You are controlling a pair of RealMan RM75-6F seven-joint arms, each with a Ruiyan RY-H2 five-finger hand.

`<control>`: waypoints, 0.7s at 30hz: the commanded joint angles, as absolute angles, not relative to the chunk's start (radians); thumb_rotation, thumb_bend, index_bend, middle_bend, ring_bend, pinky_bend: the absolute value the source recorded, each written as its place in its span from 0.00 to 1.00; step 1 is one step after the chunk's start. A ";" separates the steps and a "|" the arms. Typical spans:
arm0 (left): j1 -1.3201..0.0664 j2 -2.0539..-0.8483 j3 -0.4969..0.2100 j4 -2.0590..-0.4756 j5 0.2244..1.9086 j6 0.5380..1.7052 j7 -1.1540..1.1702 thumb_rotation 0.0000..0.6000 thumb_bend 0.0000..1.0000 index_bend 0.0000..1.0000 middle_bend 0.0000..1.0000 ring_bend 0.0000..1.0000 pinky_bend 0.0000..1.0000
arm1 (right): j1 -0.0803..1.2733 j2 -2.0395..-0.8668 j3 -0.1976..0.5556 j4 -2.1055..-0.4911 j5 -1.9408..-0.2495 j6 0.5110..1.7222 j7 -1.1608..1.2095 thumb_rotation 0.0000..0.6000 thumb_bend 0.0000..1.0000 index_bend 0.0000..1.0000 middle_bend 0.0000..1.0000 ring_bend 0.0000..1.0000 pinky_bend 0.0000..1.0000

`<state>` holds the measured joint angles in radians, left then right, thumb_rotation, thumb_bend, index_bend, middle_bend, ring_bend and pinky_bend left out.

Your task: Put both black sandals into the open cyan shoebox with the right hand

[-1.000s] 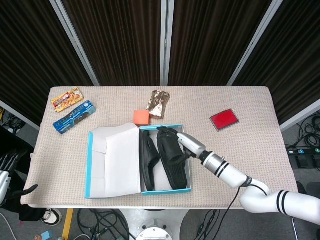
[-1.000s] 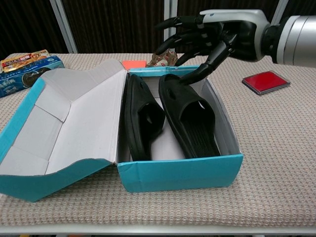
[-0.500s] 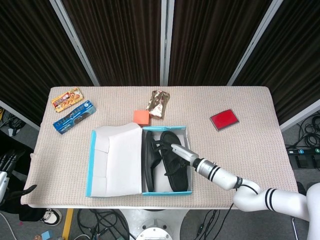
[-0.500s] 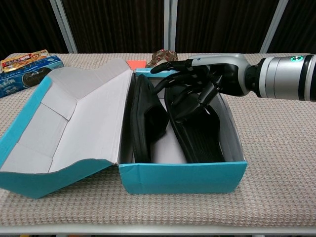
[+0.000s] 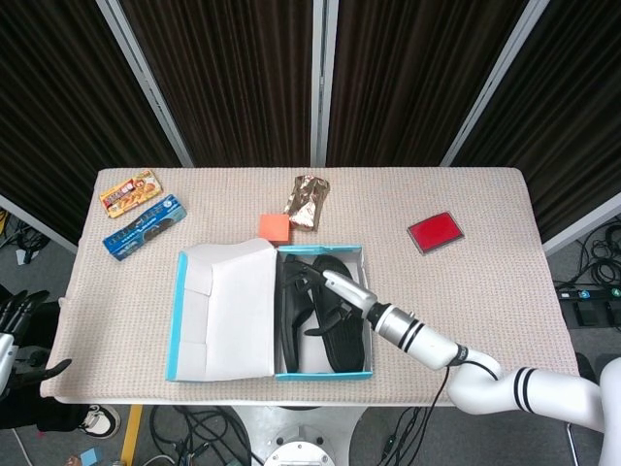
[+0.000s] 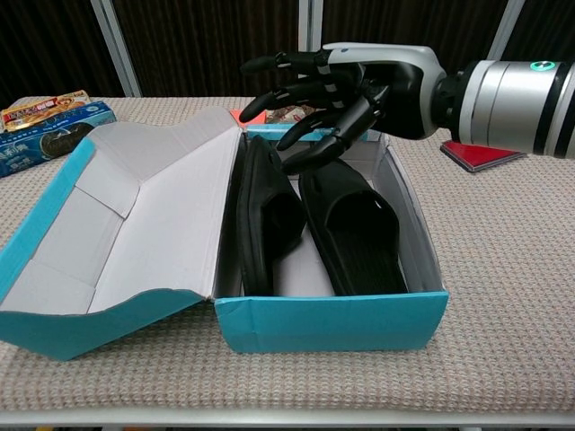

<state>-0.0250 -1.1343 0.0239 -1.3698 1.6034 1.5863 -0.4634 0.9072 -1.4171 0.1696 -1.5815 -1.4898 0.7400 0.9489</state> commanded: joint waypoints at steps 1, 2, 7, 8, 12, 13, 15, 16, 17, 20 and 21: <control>-0.024 -1.133 0.023 -1.368 1.601 1.586 -0.466 1.00 0.07 0.09 0.11 0.00 0.08 | 0.928 -1.449 0.171 -1.561 -1.471 0.710 0.953 1.00 0.00 0.05 0.22 0.03 0.26; -0.023 -1.133 0.023 -1.367 1.599 1.586 -0.468 1.00 0.07 0.09 0.11 0.00 0.08 | 0.934 -1.460 0.170 -1.553 -1.465 0.699 0.952 1.00 0.00 0.05 0.22 0.03 0.26; -0.020 -1.133 0.023 -1.360 1.594 1.583 -0.476 1.00 0.07 0.09 0.11 0.00 0.08 | 0.953 -1.491 0.165 -1.518 -1.451 0.664 0.951 1.00 0.00 0.05 0.21 0.03 0.26; -0.020 -1.134 0.023 -1.359 1.594 1.583 -0.478 1.00 0.07 0.09 0.11 0.00 0.08 | 0.955 -1.492 0.163 -1.512 -1.450 0.660 0.945 1.00 0.00 0.05 0.21 0.03 0.26; -0.021 -1.134 0.023 -1.358 1.596 1.584 -0.478 1.00 0.07 0.09 0.11 0.00 0.08 | 0.953 -1.484 0.157 -1.513 -1.446 0.658 0.924 1.00 0.00 0.05 0.21 0.03 0.26; -0.021 -1.134 0.023 -1.359 1.598 1.585 -0.476 1.00 0.07 0.09 0.11 0.00 0.08 | 0.951 -1.479 0.156 -1.518 -1.445 0.659 0.921 1.00 0.00 0.05 0.20 0.03 0.26; -0.022 -1.134 0.023 -1.361 1.601 1.586 -0.473 1.00 0.07 0.09 0.11 0.00 0.08 | 0.947 -1.468 0.158 -1.529 -1.449 0.669 0.922 1.00 0.00 0.05 0.20 0.03 0.26; -0.022 -1.134 0.023 -1.363 1.602 1.587 -0.471 1.00 0.07 0.09 0.11 0.00 0.08 | 0.943 -1.463 0.161 -1.536 -1.454 0.681 0.924 1.00 0.00 0.05 0.20 0.03 0.26; -0.022 -1.133 0.023 -1.366 1.604 1.588 -0.468 1.00 0.07 0.09 0.11 0.00 0.08 | 0.937 -1.454 0.165 -1.548 -1.462 0.701 0.927 1.00 0.00 0.05 0.21 0.03 0.26; -0.023 -1.129 0.023 -1.374 1.607 1.591 -0.458 1.00 0.07 0.09 0.11 0.00 0.08 | 0.920 -1.423 0.172 -1.584 -1.489 0.751 0.946 1.00 0.00 0.05 0.21 0.03 0.26; -0.023 -1.128 0.023 -1.377 1.608 1.592 -0.455 1.00 0.07 0.09 0.11 0.00 0.08 | 0.915 -1.411 0.172 -1.595 -1.499 0.764 0.951 1.00 0.00 0.05 0.21 0.03 0.26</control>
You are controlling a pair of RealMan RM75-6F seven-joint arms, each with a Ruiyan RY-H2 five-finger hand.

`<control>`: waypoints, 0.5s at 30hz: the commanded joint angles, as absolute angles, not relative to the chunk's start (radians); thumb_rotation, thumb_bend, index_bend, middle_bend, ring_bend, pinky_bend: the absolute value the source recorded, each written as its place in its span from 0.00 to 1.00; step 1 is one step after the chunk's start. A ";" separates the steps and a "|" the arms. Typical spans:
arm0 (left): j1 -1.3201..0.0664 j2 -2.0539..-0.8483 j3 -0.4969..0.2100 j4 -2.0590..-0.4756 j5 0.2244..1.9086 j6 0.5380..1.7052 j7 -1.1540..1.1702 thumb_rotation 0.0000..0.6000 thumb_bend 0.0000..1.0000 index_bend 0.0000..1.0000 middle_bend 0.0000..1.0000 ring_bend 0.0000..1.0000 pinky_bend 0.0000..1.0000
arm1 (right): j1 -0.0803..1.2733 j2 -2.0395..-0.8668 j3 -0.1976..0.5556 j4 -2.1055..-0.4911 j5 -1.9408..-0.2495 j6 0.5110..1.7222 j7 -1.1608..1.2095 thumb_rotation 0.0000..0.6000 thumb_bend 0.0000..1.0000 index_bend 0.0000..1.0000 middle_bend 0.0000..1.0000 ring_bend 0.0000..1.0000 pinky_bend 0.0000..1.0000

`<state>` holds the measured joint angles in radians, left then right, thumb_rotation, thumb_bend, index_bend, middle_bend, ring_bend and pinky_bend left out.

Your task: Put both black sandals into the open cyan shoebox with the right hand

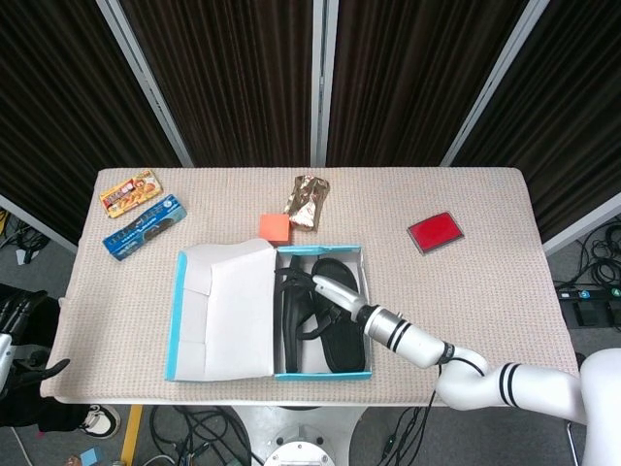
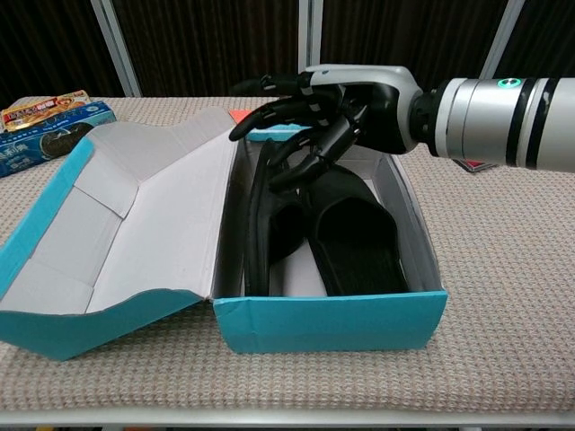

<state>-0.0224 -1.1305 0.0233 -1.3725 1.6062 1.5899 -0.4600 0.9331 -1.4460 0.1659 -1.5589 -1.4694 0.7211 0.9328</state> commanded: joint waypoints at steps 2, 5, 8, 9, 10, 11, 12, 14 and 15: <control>-0.023 -1.126 0.022 -1.385 1.610 1.594 -0.449 1.00 0.07 0.09 0.11 0.00 0.08 | 0.900 -1.378 0.169 -1.624 -1.520 0.798 0.958 1.00 0.00 0.05 0.21 0.03 0.26; -0.025 -1.124 0.023 -1.394 1.614 1.595 -0.439 1.00 0.07 0.09 0.11 0.00 0.08 | 0.867 -1.314 0.155 -1.664 -1.556 0.858 0.951 1.00 0.00 0.05 0.21 0.03 0.26; -0.028 -1.123 0.023 -1.403 1.619 1.593 -0.428 1.00 0.07 0.09 0.11 0.00 0.08 | 0.810 -1.237 0.132 -1.689 -1.587 0.941 0.869 1.00 0.00 0.05 0.20 0.03 0.26; -0.029 -1.123 0.023 -1.405 1.620 1.593 -0.424 1.00 0.07 0.09 0.11 0.00 0.08 | 0.788 -1.214 0.124 -1.691 -1.592 0.971 0.818 1.00 0.00 0.05 0.20 0.03 0.26; -0.030 -1.123 0.023 -1.406 1.621 1.593 -0.421 1.00 0.07 0.09 0.11 0.00 0.08 | 0.762 -1.195 0.116 -1.690 -1.596 1.005 0.754 1.00 0.00 0.05 0.19 0.03 0.26; -0.030 -1.124 0.022 -1.408 1.622 1.593 -0.417 1.00 0.07 0.09 0.11 0.00 0.08 | 0.723 -1.172 0.107 -1.687 -1.593 1.053 0.652 1.00 0.00 0.05 0.19 0.02 0.25; -0.031 -1.125 0.022 -1.408 1.622 1.593 -0.414 1.00 0.07 0.09 0.11 0.00 0.08 | 0.691 -1.159 0.100 -1.687 -1.586 1.092 0.568 1.00 0.00 0.05 0.17 0.01 0.24; -0.032 -1.126 0.021 -1.410 1.622 1.593 -0.408 1.00 0.07 0.09 0.11 0.00 0.08 | 0.611 -1.136 0.080 -1.686 -1.575 1.190 0.376 1.00 0.00 0.05 0.15 0.00 0.21; -0.033 -1.126 0.020 -1.410 1.622 1.592 -0.405 1.00 0.07 0.09 0.11 0.00 0.08 | 0.576 -1.129 0.068 -1.685 -1.574 1.231 0.303 1.00 0.00 0.05 0.14 0.00 0.19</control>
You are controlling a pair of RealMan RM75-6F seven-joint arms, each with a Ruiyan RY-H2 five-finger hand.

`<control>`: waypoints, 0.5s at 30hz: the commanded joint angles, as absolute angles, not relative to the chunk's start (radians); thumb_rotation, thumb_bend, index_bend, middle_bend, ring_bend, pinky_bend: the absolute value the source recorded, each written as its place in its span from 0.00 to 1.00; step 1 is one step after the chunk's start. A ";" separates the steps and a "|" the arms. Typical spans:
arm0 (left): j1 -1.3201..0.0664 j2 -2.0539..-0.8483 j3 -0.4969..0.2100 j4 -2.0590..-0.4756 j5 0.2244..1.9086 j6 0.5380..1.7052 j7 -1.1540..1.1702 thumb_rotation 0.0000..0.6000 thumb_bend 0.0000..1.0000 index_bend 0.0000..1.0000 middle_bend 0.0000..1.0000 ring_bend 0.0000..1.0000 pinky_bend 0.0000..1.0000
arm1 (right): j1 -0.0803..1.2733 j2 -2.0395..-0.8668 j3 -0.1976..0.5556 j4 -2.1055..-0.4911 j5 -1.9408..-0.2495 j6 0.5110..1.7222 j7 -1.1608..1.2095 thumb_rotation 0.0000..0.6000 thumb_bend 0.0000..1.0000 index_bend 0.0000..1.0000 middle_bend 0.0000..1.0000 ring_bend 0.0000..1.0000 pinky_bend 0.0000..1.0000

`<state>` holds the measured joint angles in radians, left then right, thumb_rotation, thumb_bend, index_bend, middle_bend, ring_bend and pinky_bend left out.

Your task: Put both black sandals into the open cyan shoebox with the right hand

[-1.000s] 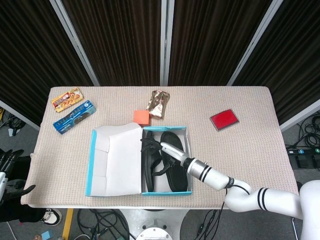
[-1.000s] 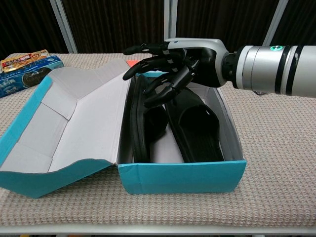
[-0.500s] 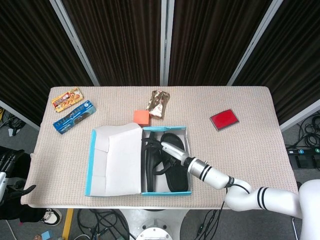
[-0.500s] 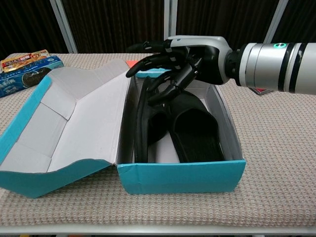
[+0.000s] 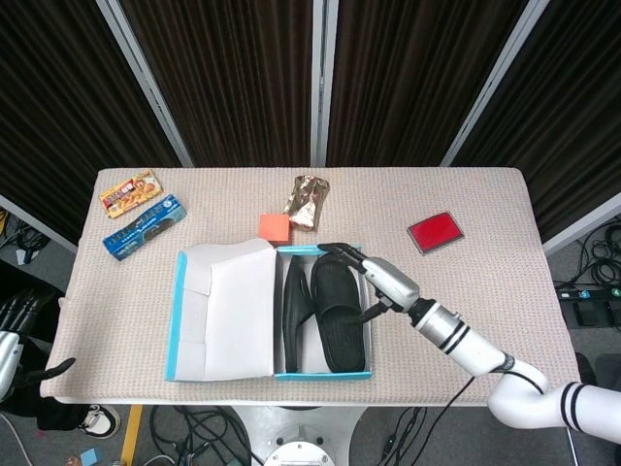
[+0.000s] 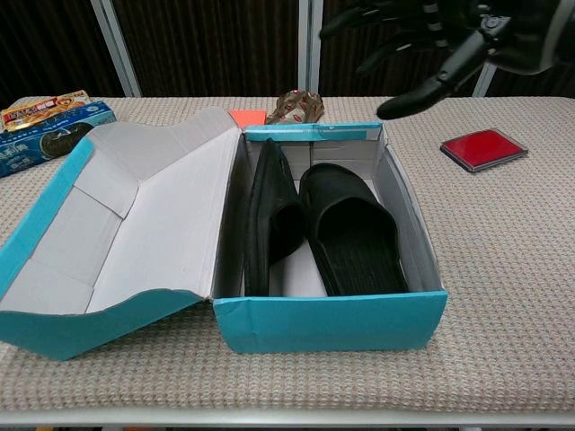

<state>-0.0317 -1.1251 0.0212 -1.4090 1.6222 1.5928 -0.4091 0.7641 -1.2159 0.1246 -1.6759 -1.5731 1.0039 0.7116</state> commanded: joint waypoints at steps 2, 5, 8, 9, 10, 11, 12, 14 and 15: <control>-0.034 -1.126 0.019 -1.411 1.623 1.593 -0.395 1.00 0.07 0.09 0.11 0.00 0.08 | 0.495 -1.118 0.037 -1.677 -1.571 1.319 0.158 1.00 0.00 0.05 0.12 0.00 0.17; -0.033 -1.127 0.018 -1.409 1.623 1.597 -0.382 1.00 0.07 0.09 0.11 0.00 0.08 | 0.388 -1.120 -0.016 -1.651 -1.575 1.419 0.040 1.00 0.00 0.03 0.09 0.00 0.14; -0.032 -1.127 0.016 -1.405 1.620 1.599 -0.368 1.00 0.07 0.09 0.11 0.00 0.08 | 0.300 -1.133 -0.054 -1.616 -1.572 1.494 -0.026 1.00 0.00 0.00 0.06 0.00 0.11; -0.031 -1.128 0.015 -1.403 1.618 1.600 -0.358 1.00 0.07 0.09 0.11 0.00 0.08 | 0.263 -1.146 -0.065 -1.595 -1.570 1.531 -0.051 1.00 0.00 0.00 0.05 0.00 0.10; -0.030 -1.128 0.013 -1.400 1.616 1.602 -0.347 1.00 0.07 0.09 0.11 0.00 0.08 | 0.235 -1.157 -0.073 -1.577 -1.571 1.558 -0.067 1.00 0.00 0.00 0.04 0.00 0.08; -0.029 -1.130 0.011 -1.396 1.614 1.605 -0.332 1.00 0.07 0.09 0.11 0.00 0.08 | 0.201 -1.175 -0.084 -1.551 -1.574 1.591 -0.082 1.00 0.00 0.00 0.04 0.00 0.08; -0.028 -1.132 0.009 -1.392 1.612 1.607 -0.319 1.00 0.07 0.09 0.11 0.00 0.08 | 0.178 -1.189 -0.093 -1.530 -1.578 1.612 -0.089 1.00 0.00 0.00 0.03 0.00 0.07; -0.027 -1.139 0.006 -1.381 1.607 1.609 -0.290 1.00 0.07 0.09 0.11 0.00 0.08 | 0.131 -1.218 -0.115 -1.483 -1.590 1.644 -0.095 1.00 0.00 0.00 0.02 0.00 0.06; -0.027 -1.141 0.005 -1.378 1.606 1.608 -0.281 1.00 0.07 0.09 0.11 0.00 0.08 | 0.114 -1.229 -0.122 -1.466 -1.592 1.652 -0.098 1.00 0.00 0.00 0.01 0.00 0.05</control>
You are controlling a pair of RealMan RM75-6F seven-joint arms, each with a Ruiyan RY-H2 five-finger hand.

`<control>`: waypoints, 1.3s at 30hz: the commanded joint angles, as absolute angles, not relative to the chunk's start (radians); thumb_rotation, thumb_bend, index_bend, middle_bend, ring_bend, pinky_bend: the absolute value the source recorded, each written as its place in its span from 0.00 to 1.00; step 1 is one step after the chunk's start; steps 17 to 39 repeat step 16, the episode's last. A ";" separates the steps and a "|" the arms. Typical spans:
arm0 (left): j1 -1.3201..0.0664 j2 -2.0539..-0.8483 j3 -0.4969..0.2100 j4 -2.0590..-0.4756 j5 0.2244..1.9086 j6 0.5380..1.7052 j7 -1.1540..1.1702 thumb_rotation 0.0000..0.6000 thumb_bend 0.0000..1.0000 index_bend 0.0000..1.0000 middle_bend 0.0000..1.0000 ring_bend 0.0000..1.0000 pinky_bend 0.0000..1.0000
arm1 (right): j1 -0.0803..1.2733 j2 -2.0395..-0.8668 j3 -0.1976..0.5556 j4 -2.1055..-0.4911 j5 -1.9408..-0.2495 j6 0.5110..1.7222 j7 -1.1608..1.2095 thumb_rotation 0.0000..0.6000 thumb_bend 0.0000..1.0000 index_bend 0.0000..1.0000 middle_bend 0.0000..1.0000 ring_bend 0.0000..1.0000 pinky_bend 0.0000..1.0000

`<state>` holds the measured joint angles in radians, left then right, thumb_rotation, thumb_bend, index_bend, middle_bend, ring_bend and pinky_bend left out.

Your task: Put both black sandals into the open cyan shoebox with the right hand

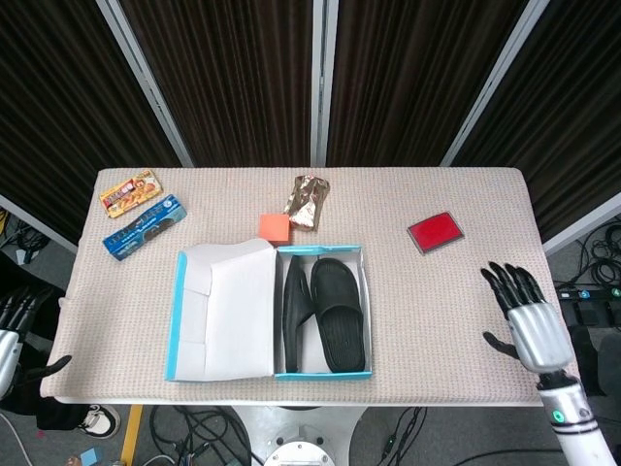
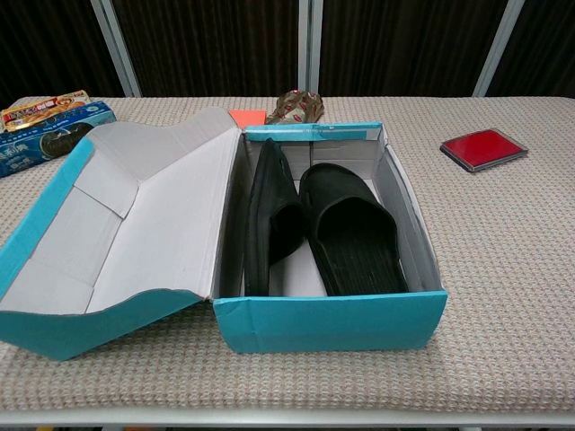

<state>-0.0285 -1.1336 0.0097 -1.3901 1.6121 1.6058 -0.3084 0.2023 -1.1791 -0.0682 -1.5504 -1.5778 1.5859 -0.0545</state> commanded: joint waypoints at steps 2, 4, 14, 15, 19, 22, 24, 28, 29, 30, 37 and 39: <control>-0.027 -1.146 0.006 -1.373 1.605 1.604 -0.267 1.00 0.07 0.09 0.11 0.00 0.08 | 0.083 -1.253 -0.131 -1.434 -1.596 1.669 -0.104 1.00 0.00 0.00 0.00 0.00 0.04; -0.028 -1.149 0.008 -1.369 1.606 1.600 -0.253 1.00 0.07 0.09 0.11 0.00 0.08 | 0.062 -1.270 -0.135 -1.409 -1.604 1.683 -0.105 1.00 0.00 0.00 0.00 0.00 0.02; -0.020 -1.186 0.022 -1.336 1.601 1.582 -0.162 1.00 0.07 0.09 0.11 0.00 0.08 | 0.035 -1.284 -0.100 -1.363 -1.603 1.670 -0.076 1.00 0.00 0.00 0.00 0.00 0.01; -0.020 -1.188 0.022 -1.333 1.601 1.583 -0.156 1.00 0.07 0.09 0.11 0.00 0.08 | 0.036 -1.284 -0.097 -1.363 -1.602 1.666 -0.074 1.00 0.00 0.00 0.00 0.00 0.01; -0.019 -1.191 0.021 -1.330 1.602 1.586 -0.148 1.00 0.07 0.09 0.11 0.00 0.08 | 0.037 -1.285 -0.093 -1.363 -1.602 1.659 -0.070 1.00 0.00 0.00 0.00 0.00 0.01; -0.019 -1.191 0.021 -1.330 1.602 1.586 -0.148 1.00 0.07 0.09 0.11 0.00 0.08 | 0.037 -1.285 -0.093 -1.363 -1.602 1.659 -0.070 1.00 0.00 0.00 0.00 0.00 0.01; -0.019 -1.191 0.021 -1.330 1.602 1.586 -0.148 1.00 0.07 0.09 0.11 0.00 0.08 | 0.037 -1.285 -0.093 -1.363 -1.602 1.659 -0.070 1.00 0.00 0.00 0.00 0.00 0.01; -0.019 -1.191 0.021 -1.330 1.602 1.586 -0.148 1.00 0.07 0.09 0.11 0.00 0.08 | 0.037 -1.285 -0.093 -1.363 -1.602 1.659 -0.070 1.00 0.00 0.00 0.00 0.00 0.01; -0.019 -1.191 0.021 -1.330 1.602 1.586 -0.148 1.00 0.07 0.09 0.11 0.00 0.08 | 0.037 -1.285 -0.093 -1.363 -1.602 1.659 -0.070 1.00 0.00 0.00 0.00 0.00 0.01; -0.019 -1.191 0.021 -1.330 1.602 1.586 -0.148 1.00 0.07 0.09 0.11 0.00 0.08 | 0.037 -1.285 -0.093 -1.363 -1.602 1.659 -0.070 1.00 0.00 0.00 0.00 0.00 0.01; -0.019 -1.191 0.021 -1.330 1.602 1.586 -0.148 1.00 0.07 0.09 0.11 0.00 0.08 | 0.037 -1.285 -0.093 -1.363 -1.602 1.659 -0.070 1.00 0.00 0.00 0.00 0.00 0.01; -0.019 -1.191 0.021 -1.330 1.602 1.586 -0.148 1.00 0.07 0.09 0.11 0.00 0.08 | 0.037 -1.285 -0.093 -1.363 -1.602 1.659 -0.070 1.00 0.00 0.00 0.00 0.00 0.01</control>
